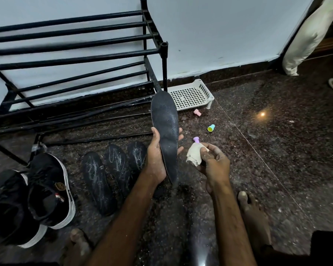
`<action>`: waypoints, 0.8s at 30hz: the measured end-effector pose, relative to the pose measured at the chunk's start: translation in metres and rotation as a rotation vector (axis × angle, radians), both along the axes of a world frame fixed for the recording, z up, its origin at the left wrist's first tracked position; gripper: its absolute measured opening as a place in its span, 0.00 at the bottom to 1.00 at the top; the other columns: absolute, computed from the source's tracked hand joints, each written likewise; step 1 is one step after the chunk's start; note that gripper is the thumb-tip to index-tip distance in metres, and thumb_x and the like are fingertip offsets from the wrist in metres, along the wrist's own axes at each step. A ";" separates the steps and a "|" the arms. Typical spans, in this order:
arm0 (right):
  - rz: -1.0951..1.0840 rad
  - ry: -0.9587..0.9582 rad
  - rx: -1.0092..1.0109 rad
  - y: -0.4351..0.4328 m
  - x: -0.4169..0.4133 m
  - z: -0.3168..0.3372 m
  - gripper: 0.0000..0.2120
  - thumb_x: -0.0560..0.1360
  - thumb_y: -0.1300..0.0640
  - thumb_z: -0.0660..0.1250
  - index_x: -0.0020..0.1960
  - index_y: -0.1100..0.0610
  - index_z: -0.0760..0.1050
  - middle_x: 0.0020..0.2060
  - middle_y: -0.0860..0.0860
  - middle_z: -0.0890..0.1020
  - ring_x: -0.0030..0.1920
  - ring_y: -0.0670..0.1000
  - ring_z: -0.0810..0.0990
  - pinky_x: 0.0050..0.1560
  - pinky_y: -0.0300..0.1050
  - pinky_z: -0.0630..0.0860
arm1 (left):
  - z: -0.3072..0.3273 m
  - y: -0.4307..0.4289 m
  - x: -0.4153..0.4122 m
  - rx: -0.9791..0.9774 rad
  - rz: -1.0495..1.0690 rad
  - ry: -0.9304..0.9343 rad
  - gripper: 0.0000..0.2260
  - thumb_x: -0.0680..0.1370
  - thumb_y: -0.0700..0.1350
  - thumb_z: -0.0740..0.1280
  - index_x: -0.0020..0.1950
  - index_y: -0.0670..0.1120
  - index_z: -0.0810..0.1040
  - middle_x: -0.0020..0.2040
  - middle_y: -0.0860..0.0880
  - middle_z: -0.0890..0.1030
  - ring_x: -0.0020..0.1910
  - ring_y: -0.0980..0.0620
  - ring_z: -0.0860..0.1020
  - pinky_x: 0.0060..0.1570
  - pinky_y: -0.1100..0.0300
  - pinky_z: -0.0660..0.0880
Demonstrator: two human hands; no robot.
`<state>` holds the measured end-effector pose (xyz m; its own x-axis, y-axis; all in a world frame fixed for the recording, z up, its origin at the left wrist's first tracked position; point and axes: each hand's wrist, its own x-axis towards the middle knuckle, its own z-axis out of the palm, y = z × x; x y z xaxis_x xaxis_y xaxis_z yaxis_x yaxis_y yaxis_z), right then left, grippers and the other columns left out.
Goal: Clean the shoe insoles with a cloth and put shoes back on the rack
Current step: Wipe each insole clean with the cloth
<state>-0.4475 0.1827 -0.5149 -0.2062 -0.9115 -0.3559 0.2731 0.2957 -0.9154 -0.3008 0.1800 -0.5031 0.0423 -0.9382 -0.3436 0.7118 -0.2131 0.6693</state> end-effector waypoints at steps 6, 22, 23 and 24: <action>0.045 -0.070 -0.148 -0.010 -0.002 0.028 0.15 0.72 0.67 0.72 0.55 0.54 0.78 0.45 0.53 0.85 0.43 0.49 0.84 0.44 0.45 0.82 | 0.006 0.003 -0.007 -0.020 -0.030 0.091 0.32 0.77 0.66 0.52 0.62 0.42 0.78 0.67 0.38 0.77 0.68 0.40 0.74 0.69 0.42 0.67; 0.275 0.397 -0.297 -0.020 -0.015 0.035 0.11 0.74 0.56 0.73 0.56 0.54 0.79 0.48 0.49 0.84 0.43 0.46 0.84 0.37 0.36 0.77 | 0.007 0.005 -0.004 -0.055 -0.018 -0.151 0.08 0.80 0.40 0.64 0.56 0.40 0.80 0.49 0.43 0.85 0.46 0.48 0.85 0.42 0.57 0.80; 0.323 0.432 -0.317 -0.019 -0.014 0.033 0.12 0.74 0.55 0.74 0.56 0.54 0.79 0.48 0.47 0.84 0.43 0.45 0.83 0.38 0.35 0.77 | 0.008 0.005 -0.004 -0.064 -0.016 -0.171 0.08 0.80 0.40 0.64 0.56 0.40 0.80 0.50 0.42 0.85 0.48 0.47 0.84 0.44 0.56 0.80; 0.357 0.501 -0.345 -0.018 -0.013 0.033 0.12 0.73 0.53 0.74 0.56 0.53 0.79 0.47 0.45 0.84 0.43 0.43 0.83 0.39 0.34 0.77 | 0.008 0.005 -0.004 -0.075 -0.018 -0.195 0.09 0.79 0.41 0.65 0.57 0.40 0.80 0.52 0.41 0.85 0.50 0.46 0.84 0.47 0.55 0.79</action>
